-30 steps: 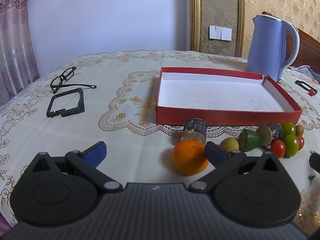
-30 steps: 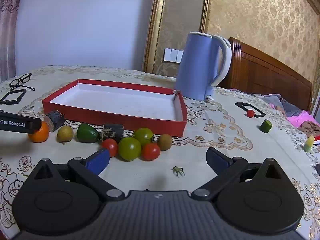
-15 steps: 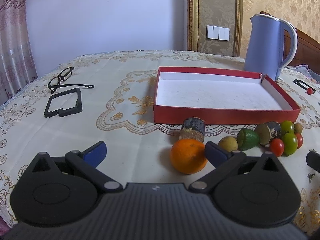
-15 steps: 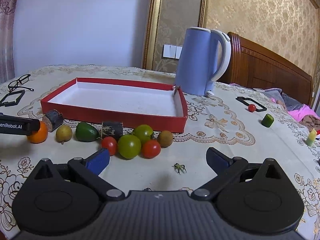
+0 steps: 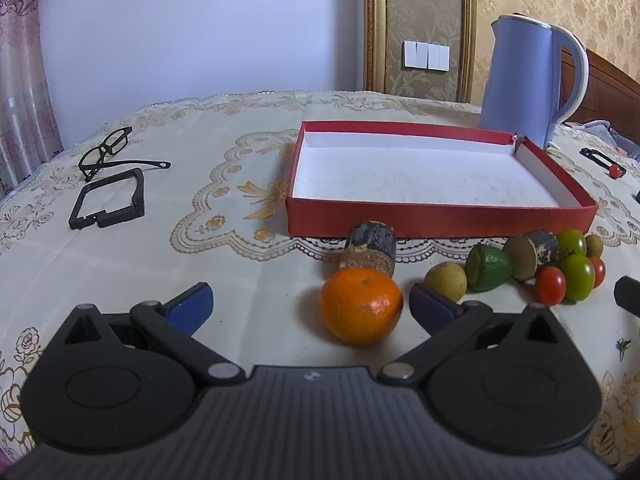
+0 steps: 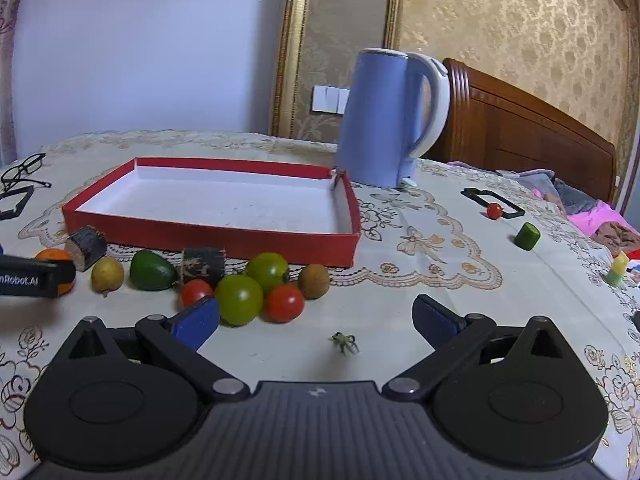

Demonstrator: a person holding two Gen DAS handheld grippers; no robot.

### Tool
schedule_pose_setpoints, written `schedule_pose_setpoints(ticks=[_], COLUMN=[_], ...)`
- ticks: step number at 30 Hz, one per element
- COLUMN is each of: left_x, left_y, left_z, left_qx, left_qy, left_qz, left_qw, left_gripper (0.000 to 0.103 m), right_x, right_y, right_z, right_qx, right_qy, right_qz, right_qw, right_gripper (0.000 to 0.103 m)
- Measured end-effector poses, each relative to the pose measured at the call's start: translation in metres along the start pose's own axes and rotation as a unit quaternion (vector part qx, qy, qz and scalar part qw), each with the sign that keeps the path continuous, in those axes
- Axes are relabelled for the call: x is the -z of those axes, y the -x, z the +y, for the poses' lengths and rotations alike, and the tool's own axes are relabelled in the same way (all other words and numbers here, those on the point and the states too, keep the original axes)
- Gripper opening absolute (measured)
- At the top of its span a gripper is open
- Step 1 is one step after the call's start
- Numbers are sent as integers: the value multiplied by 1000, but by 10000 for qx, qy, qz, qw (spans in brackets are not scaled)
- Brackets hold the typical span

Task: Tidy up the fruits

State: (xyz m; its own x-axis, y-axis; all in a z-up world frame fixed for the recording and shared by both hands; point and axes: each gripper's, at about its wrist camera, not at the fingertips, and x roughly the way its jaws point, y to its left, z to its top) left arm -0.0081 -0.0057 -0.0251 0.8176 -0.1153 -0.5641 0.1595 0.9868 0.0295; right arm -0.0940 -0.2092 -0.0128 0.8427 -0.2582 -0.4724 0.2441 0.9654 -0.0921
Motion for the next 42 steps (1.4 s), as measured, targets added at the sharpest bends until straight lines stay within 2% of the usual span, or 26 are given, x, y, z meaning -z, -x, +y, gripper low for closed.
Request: schedule_pose_setpoints(ticks=[6,11,14,18,21,23,28,32,36,42], left_x=[-2,-5,-6,-6,-6,-6,-7,-6,-6,-6], left_y=[-6,-15,-23,-25,-26,-25,-28,-29,-29,-30], left_z=[-2,-4,-6,-3,0,1,-1,0,0,-1], left_qx=[48,100,149,282,330,371,387,396,403,376], left_qy=[-66,-135,-147,-92,-51,-23,-45,-32,-24,-62], left_qz=[48,19,65,108,154,145,210,240,251,285], left_qw=[10000,9999,9998,9995,9993,9992,9990,9989,9989,9989], left_gripper=[103,103,103,103,103,103,103,103,103,103], right_x=[2,3,5,2,-1,-2,-3,-5,-7,-12], right_y=[-6,-5,-8,-19,-28,-30,-25,-13,-23,-37], right_z=[-4,-11,-13,-9,-8,-6,2,11,19,25], right_qx=[-12,197,140,-55,-162,-245,-541,-780,-990,-1124], right_qy=[-121,-46,-35,3,-40,-58,-5,98,138,19], right_qz=[123,32,86,216,251,286,245,72,212,311], right_qw=[9998,9998,9999,9998,9995,9993,9982,9969,9948,9932], right_gripper=[103,103,94,70,67,59,53,52,37,34])
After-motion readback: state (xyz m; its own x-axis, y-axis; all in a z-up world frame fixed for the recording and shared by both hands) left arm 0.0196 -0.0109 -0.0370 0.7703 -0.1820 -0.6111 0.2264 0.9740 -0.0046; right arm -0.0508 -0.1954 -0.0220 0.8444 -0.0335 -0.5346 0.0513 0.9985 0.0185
